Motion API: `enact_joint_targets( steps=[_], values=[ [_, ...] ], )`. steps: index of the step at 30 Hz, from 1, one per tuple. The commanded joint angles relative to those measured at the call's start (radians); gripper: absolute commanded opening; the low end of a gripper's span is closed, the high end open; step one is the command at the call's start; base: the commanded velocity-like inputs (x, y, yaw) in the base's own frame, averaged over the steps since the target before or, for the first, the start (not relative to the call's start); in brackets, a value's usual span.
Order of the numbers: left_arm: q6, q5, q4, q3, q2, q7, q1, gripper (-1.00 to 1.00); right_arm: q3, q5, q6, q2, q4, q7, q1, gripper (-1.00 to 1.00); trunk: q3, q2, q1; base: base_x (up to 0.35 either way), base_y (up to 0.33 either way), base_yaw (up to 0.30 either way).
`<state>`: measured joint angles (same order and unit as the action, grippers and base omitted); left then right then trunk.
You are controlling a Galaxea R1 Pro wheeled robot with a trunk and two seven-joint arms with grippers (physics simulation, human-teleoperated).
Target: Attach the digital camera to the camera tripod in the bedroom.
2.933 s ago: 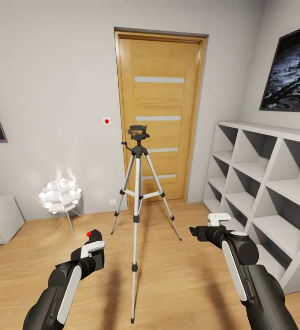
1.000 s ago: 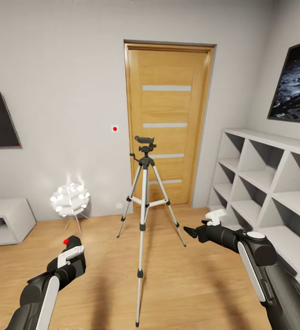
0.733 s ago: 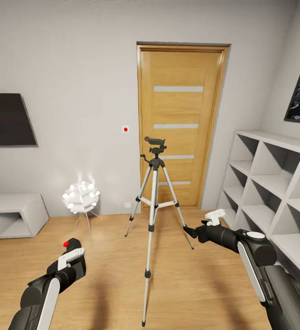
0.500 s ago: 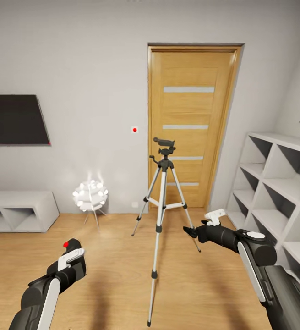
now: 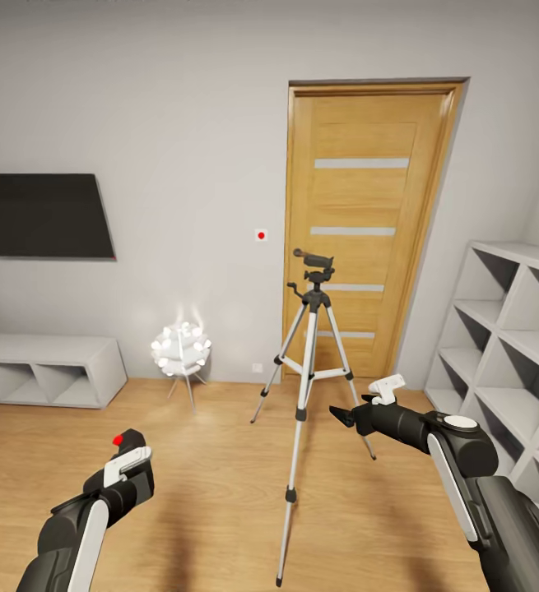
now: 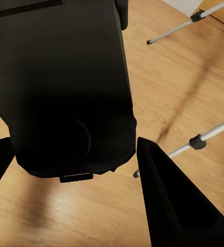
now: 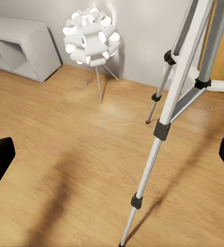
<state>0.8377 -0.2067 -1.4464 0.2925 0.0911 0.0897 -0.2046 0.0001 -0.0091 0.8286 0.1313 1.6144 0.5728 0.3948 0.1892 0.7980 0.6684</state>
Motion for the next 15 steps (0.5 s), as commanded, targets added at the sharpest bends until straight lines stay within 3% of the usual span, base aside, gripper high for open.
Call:
enact_joint_targets(
  steps=[1, 8, 12, 15],
  values=[
    [0.005, -0.009, 0.0, 0.001, 0.001, 0.007, -0.001, -1.0, 0.0, -0.001, 0.006, 0.0, 0.001, 0.002, 0.001, 1.0, -0.002, -0.006, -0.004, 0.0, 0.0, 0.026],
    [0.005, -0.009, 0.003, 0.001, 0.0, 0.007, -0.001, -1.0, -0.001, -0.004, 0.008, 0.016, 0.001, 0.002, -0.004, 1.0, -0.024, -0.055, -0.031, 0.0, 0.0, 0.013],
    [0.005, -0.008, 0.004, 0.001, 0.0, 0.007, -0.001, -1.0, -0.001, -0.01, 0.009, 0.057, 0.001, 0.01, -0.01, 1.0, -0.036, -0.083, -0.046, 0.0, 0.0, 0.004],
    [0.005, -0.008, 0.004, 0.001, 0.0, 0.007, -0.001, -1.0, -0.007, -0.012, 0.009, 0.098, 0.001, 0.068, -0.013, 1.0, -0.046, -0.104, -0.057, 0.0, 0.0, 0.001]
  ],
)
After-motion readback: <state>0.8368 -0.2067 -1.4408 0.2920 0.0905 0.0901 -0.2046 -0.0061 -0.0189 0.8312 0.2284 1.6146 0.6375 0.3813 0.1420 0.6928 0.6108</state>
